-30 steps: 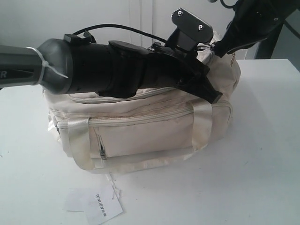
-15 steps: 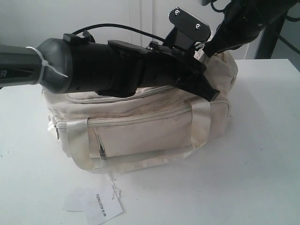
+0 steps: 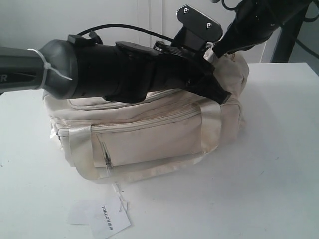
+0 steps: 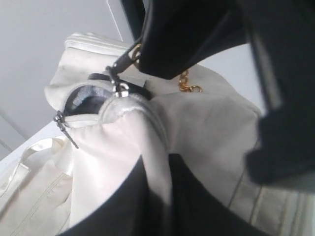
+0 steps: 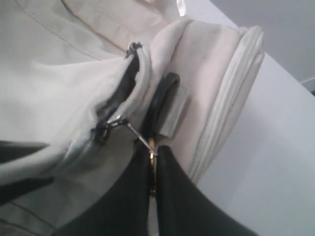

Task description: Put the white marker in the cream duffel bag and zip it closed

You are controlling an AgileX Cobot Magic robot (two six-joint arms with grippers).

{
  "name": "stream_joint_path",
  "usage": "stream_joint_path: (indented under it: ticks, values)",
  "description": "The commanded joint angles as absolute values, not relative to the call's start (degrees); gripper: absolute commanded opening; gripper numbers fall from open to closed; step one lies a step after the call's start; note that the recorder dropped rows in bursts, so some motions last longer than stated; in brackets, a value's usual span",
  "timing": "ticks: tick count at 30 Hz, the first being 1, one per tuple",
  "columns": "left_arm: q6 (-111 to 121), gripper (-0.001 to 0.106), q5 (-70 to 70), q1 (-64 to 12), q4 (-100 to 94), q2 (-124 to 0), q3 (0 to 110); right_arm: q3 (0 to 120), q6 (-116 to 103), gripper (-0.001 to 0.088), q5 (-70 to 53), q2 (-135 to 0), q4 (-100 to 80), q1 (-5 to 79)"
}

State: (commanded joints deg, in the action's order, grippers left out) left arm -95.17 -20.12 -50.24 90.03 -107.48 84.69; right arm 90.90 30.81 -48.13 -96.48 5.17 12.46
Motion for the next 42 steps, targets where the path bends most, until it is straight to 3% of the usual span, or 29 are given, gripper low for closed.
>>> stream_joint_path:
  ticks: [3,5,14,28,33,42]
  values:
    - [-96.0,0.071,-20.8,-50.2,91.7,-106.7,84.7,90.9,31.5,0.0000,-53.2,-95.3,5.2,12.5]
    - [-96.0,0.079,-21.7,-50.4,93.6,-106.2,84.7,90.9,32.5,0.0000,-56.9,-94.7,5.2,12.5]
    - [-105.6,0.073,-21.4,-55.7,99.9,-102.2,83.3,90.9,33.4,0.0000,-59.2,-93.7,5.7,12.5]
    - [-102.9,0.072,-27.0,-63.8,99.6,-100.0,70.5,90.9,30.7,0.0000,-58.2,-94.3,6.3,12.5]
    - [-115.0,0.072,-26.9,-68.8,86.7,-100.0,69.0,90.8,30.7,0.0000,-58.2,-94.4,6.6,12.5]
    - [-116.8,0.070,-31.1,-66.0,72.8,-104.7,71.1,90.8,30.7,0.0000,-58.2,-94.4,8.6,12.5]
